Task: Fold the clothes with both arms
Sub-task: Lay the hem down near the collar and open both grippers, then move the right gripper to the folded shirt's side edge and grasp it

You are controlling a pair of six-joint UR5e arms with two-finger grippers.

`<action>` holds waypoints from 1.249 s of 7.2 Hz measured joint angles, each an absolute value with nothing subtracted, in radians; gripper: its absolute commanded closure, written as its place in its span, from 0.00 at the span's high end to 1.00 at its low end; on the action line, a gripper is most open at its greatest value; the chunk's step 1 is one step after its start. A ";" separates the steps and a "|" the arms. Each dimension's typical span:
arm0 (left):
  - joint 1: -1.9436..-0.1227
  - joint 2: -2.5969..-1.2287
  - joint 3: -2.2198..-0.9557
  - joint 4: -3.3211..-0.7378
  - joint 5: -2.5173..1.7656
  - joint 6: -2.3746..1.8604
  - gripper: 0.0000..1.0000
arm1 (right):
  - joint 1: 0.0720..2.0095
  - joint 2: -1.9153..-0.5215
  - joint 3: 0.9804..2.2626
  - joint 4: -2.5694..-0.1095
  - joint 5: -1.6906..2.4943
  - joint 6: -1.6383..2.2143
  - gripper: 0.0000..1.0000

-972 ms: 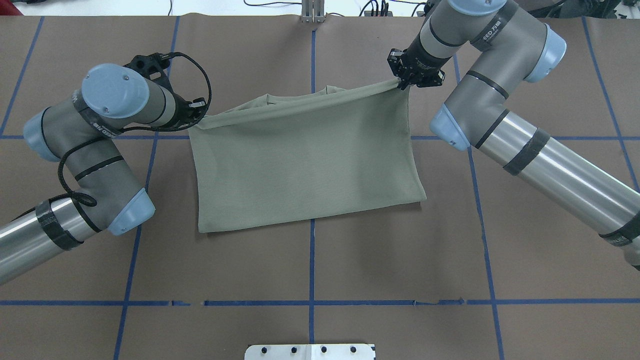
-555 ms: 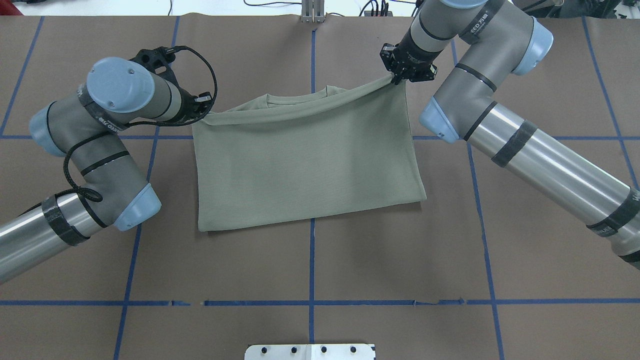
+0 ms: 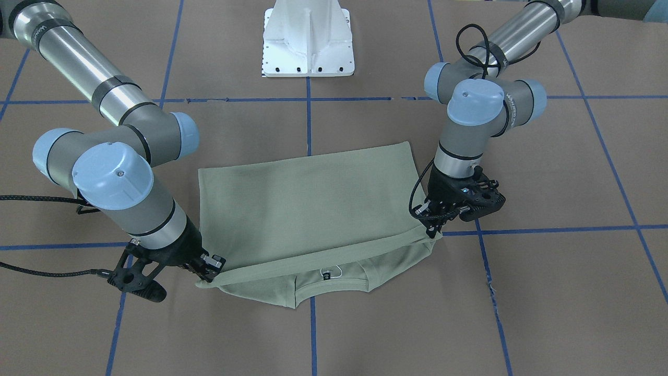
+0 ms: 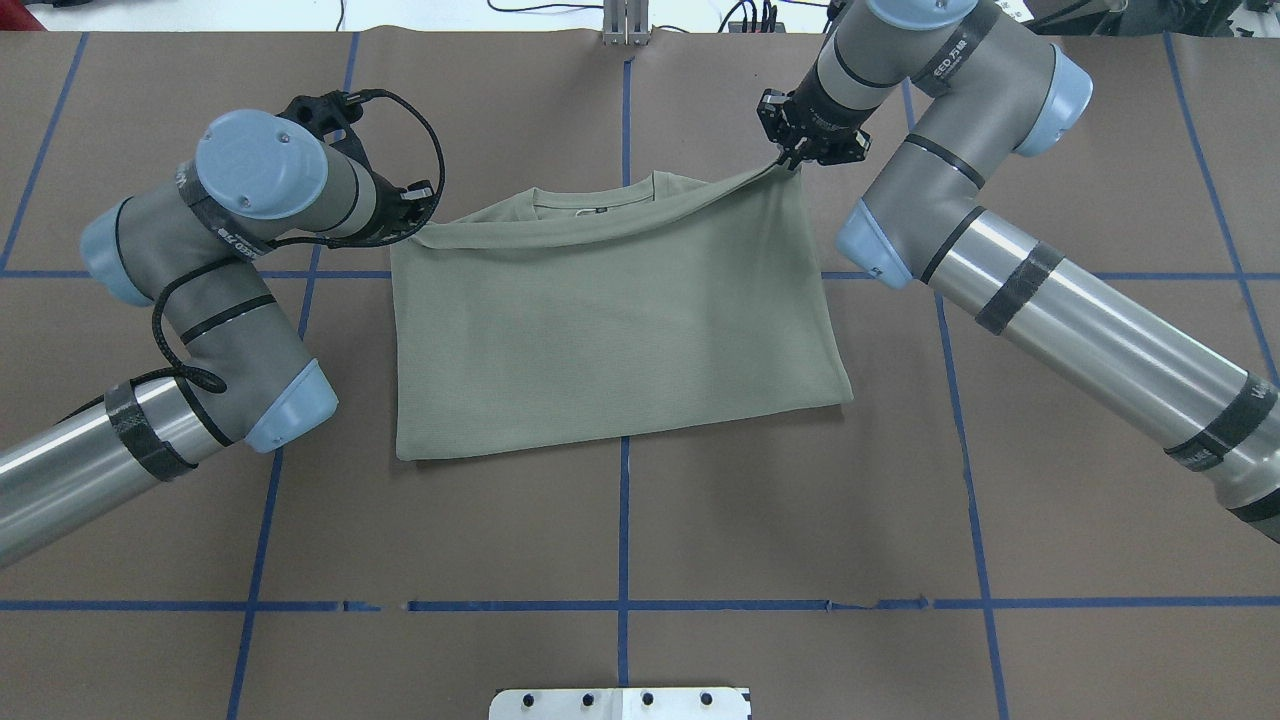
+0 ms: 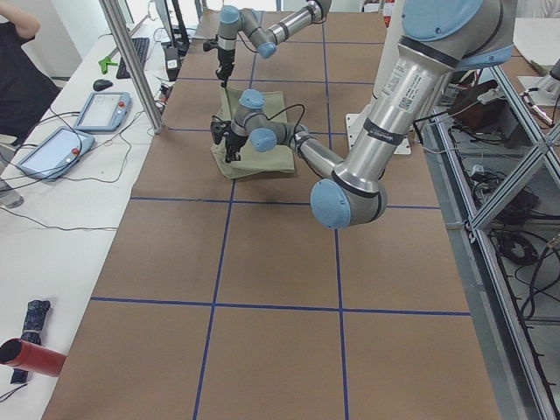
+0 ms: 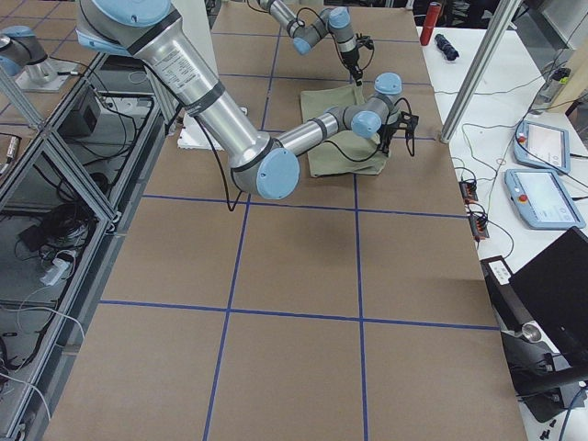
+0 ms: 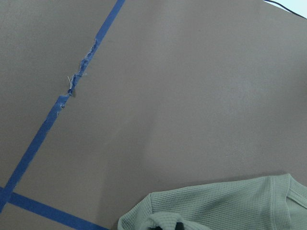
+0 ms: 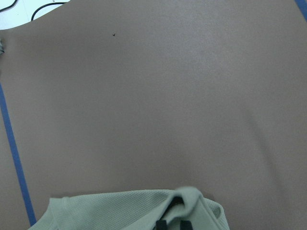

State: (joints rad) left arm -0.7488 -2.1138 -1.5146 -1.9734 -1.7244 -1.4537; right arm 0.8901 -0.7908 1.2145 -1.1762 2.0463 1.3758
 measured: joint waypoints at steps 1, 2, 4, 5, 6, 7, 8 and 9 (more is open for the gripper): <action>-0.749 -2.114 -1.512 -1.974 -1.724 -1.448 1.00 | 0.882 -0.791 1.214 -1.168 2.030 1.375 1.00; -0.749 -2.114 -1.512 -1.973 -1.724 -1.445 1.00 | 0.879 -0.793 1.214 -1.162 2.020 1.374 1.00; -0.759 -2.114 -1.517 -1.971 -1.727 -1.413 1.00 | 0.876 -0.803 1.234 -1.158 2.021 1.375 1.00; -0.768 -2.112 -1.527 -1.968 -1.730 -1.401 1.00 | 0.867 -0.833 1.275 -1.158 2.023 1.375 1.00; -0.772 -2.108 -1.551 -1.961 -1.732 -1.396 1.00 | 0.844 -0.892 1.356 -1.160 2.021 1.375 1.00; -0.774 -2.105 -1.575 -1.954 -1.733 -1.396 1.00 | 0.813 -0.975 1.461 -1.162 2.013 1.377 1.00; -0.774 -2.102 -1.592 -1.947 -1.733 -1.397 1.00 | 0.774 -1.071 1.568 -1.162 1.994 1.381 1.00; -0.775 -2.100 -1.611 -1.934 -1.733 -1.400 1.00 | 0.729 -1.152 1.654 -1.163 1.960 1.384 1.00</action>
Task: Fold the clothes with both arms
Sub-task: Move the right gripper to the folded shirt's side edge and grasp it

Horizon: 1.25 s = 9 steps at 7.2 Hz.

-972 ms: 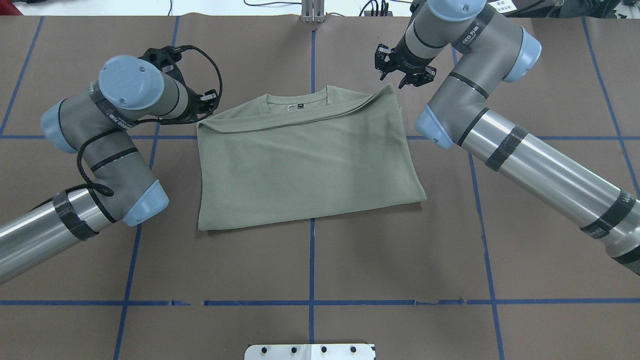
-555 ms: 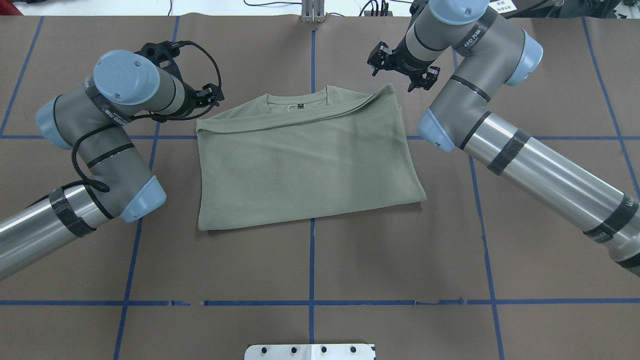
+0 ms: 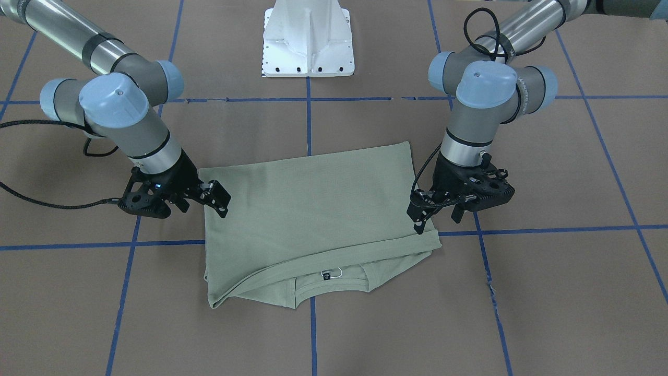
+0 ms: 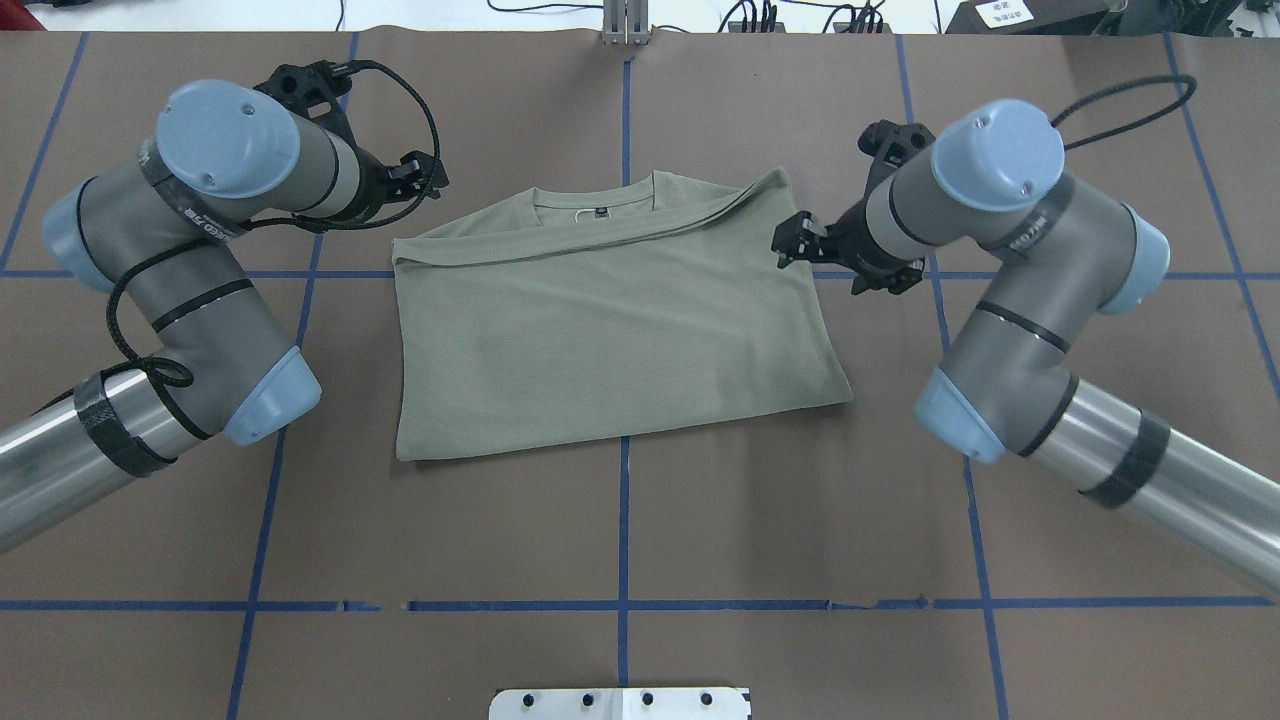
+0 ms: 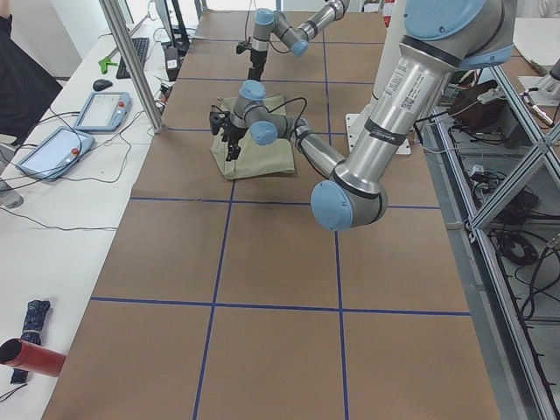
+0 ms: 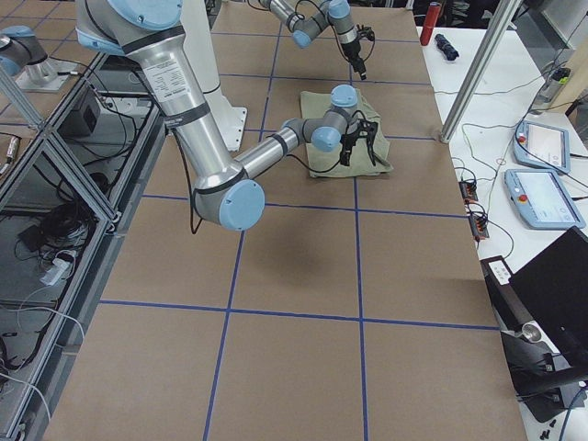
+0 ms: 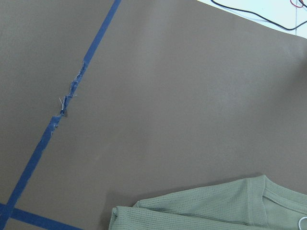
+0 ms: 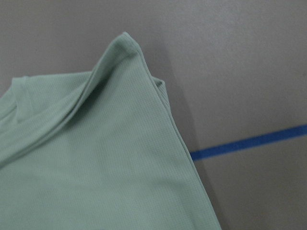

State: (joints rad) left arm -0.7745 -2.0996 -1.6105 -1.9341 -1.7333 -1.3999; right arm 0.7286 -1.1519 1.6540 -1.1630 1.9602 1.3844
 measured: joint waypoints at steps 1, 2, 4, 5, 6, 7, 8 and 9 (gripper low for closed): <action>-0.775 -2.098 -1.633 -1.916 -1.733 -1.403 1.00 | 0.689 -1.210 1.707 -1.163 1.930 1.387 1.00; -0.774 -2.098 -1.656 -1.894 -1.733 -1.406 1.00 | 0.662 -1.247 1.730 -1.163 1.913 1.388 1.00; -0.773 -2.100 -1.680 -1.868 -1.733 -1.408 1.00 | 0.605 -1.265 1.723 -1.166 1.892 1.389 0.99; -0.773 -2.101 -1.683 -1.865 -1.733 -1.408 1.00 | 0.584 -1.259 1.708 -1.167 1.875 1.389 0.83; -0.773 -2.101 -1.684 -1.864 -1.733 -1.408 1.00 | 0.574 -1.253 1.697 -1.167 1.869 1.389 0.41; -0.773 -2.101 -1.686 -1.864 -1.733 -1.408 1.00 | 0.571 -1.250 1.692 -1.167 1.869 1.389 0.06; -0.773 -2.101 -1.688 -1.864 -1.733 -1.408 1.00 | 0.570 -1.249 1.693 -1.167 1.872 1.389 0.00; -0.773 -2.100 -1.690 -1.864 -1.733 -1.408 1.00 | 0.570 -1.248 1.697 -1.167 1.877 1.389 0.00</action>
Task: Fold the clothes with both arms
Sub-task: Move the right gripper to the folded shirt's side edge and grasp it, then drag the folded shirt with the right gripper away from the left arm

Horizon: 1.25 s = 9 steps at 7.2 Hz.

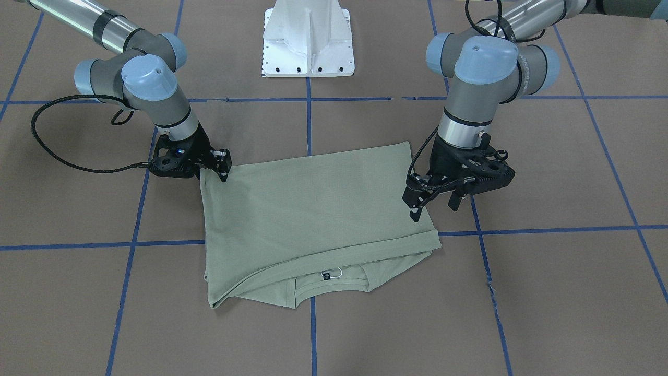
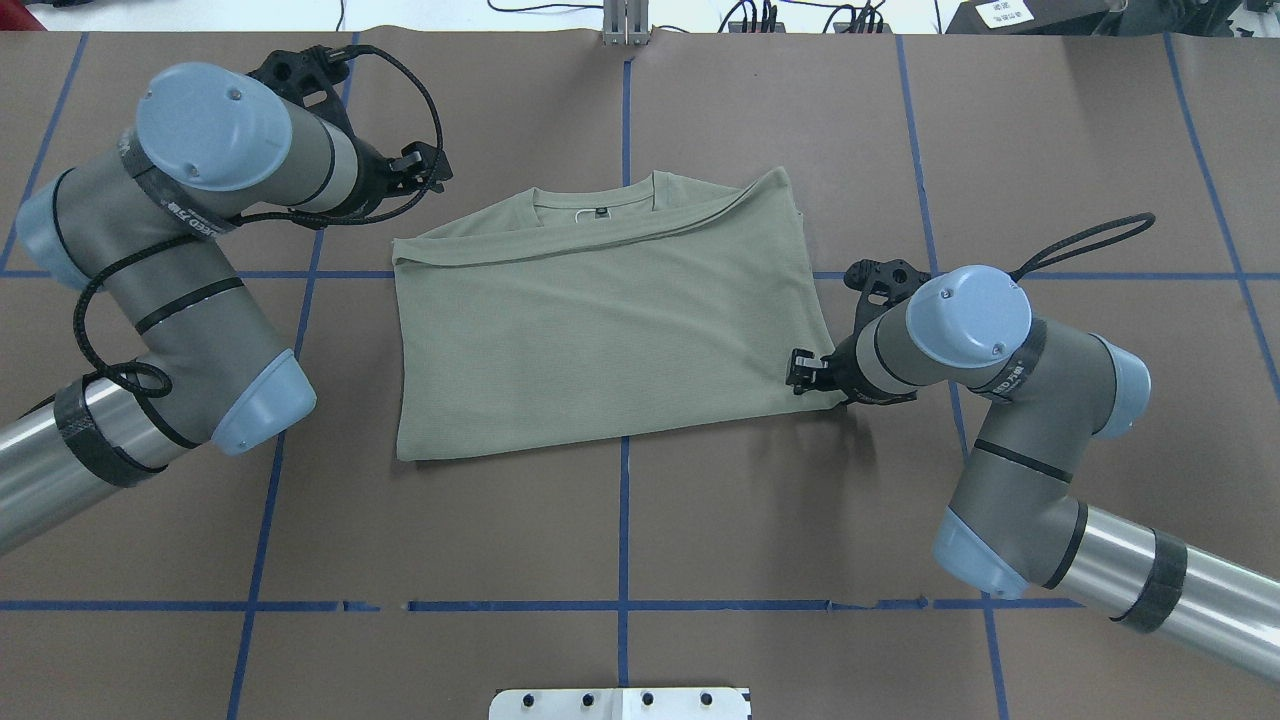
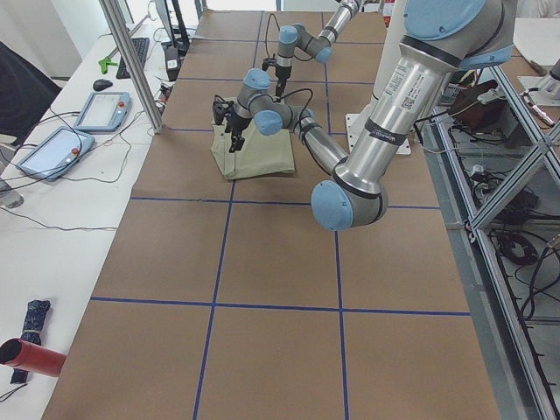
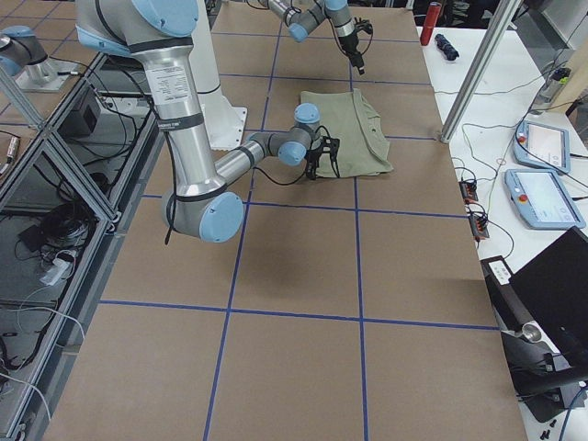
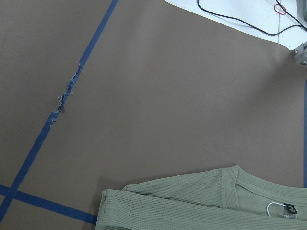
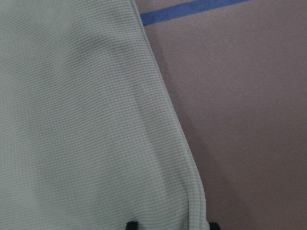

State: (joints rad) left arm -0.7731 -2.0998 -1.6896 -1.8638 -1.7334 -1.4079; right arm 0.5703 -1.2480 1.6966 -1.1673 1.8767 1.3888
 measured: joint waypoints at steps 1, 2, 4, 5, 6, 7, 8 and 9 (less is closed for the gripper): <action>-0.773 -2.099 -1.690 -1.864 -1.733 -1.407 1.00 | 0.572 -1.248 1.705 -1.168 1.882 1.388 0.00; -0.773 -2.099 -1.690 -1.864 -1.733 -1.406 1.00 | 0.575 -1.248 1.717 -1.168 1.886 1.388 0.00; -0.772 -2.102 -1.690 -1.864 -1.733 -1.406 1.00 | 0.587 -1.271 1.743 -1.169 1.904 1.388 0.00; -0.772 -2.106 -1.691 -1.864 -1.733 -1.407 1.00 | 0.589 -1.315 1.776 -1.170 1.907 1.389 0.00; -0.772 -2.109 -1.696 -1.863 -1.733 -1.408 1.00 | 0.590 -1.385 1.828 -1.173 1.906 1.389 0.00; -0.772 -2.111 -1.705 -1.863 -1.733 -1.408 1.00 | 0.583 -1.465 1.889 -1.175 1.907 1.390 0.00; -0.772 -2.110 -1.712 -1.862 -1.733 -1.408 1.00 | 0.558 -1.554 1.961 -1.176 1.912 1.394 0.00; -0.771 -2.107 -1.715 -1.862 -1.733 -1.408 1.00 | 0.518 -1.633 2.029 -1.177 1.926 1.401 0.00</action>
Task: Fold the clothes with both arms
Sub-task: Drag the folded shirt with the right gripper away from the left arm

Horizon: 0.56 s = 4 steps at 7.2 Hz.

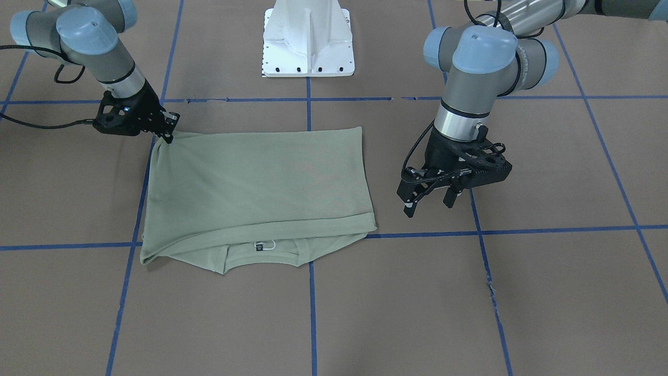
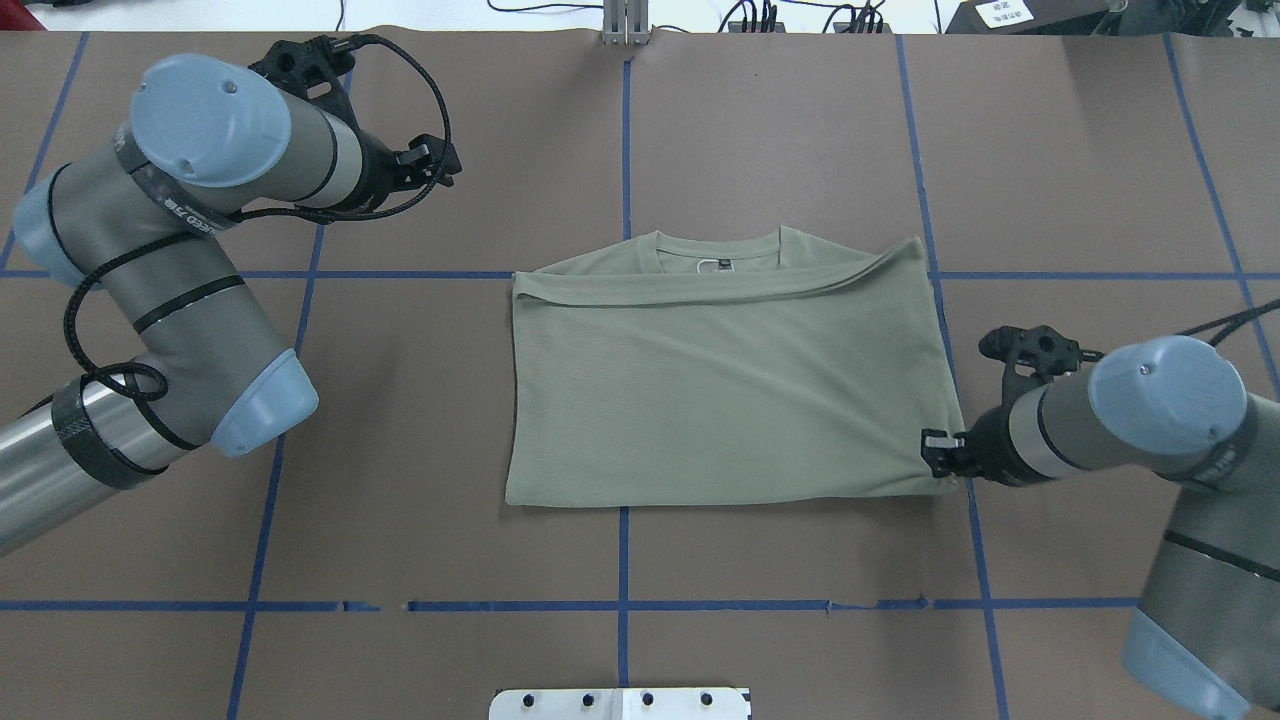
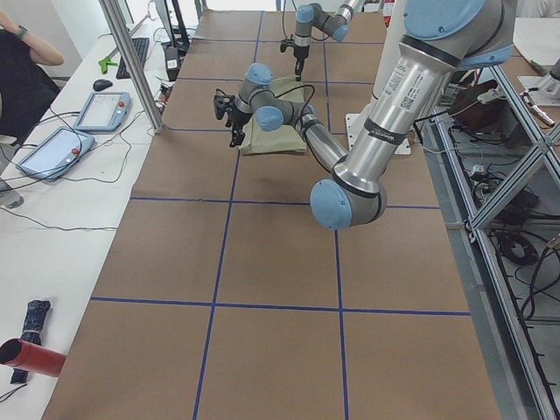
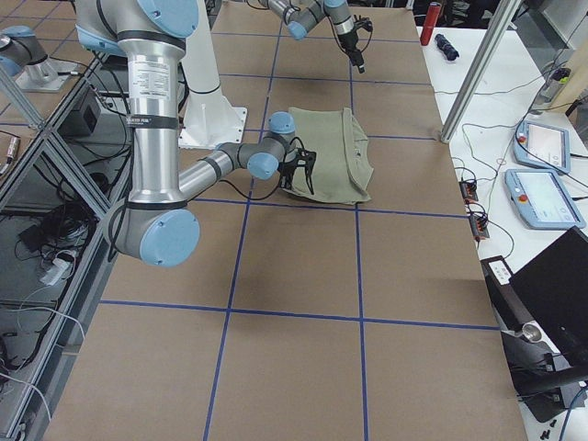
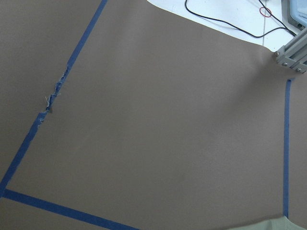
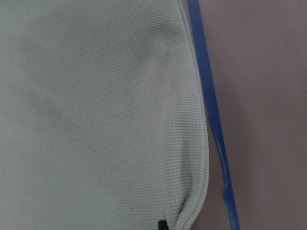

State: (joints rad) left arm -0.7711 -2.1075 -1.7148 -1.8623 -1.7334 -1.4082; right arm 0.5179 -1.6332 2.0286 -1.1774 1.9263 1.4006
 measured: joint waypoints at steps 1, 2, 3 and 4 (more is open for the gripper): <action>-0.771 -2.105 -1.716 -1.862 -1.733 -1.408 1.00 | 0.467 -1.693 2.079 -1.178 1.952 1.407 0.00; -0.770 -2.102 -1.718 -1.863 -1.733 -1.409 1.00 | 0.398 -1.739 2.119 -1.177 1.972 1.422 0.00; -0.769 -2.101 -1.719 -1.863 -1.732 -1.409 1.00 | 0.314 -1.772 2.151 -1.176 1.980 1.452 0.00; -0.769 -2.099 -1.719 -1.864 -1.732 -1.409 1.00 | 0.235 -1.786 2.178 -1.176 1.983 1.485 0.99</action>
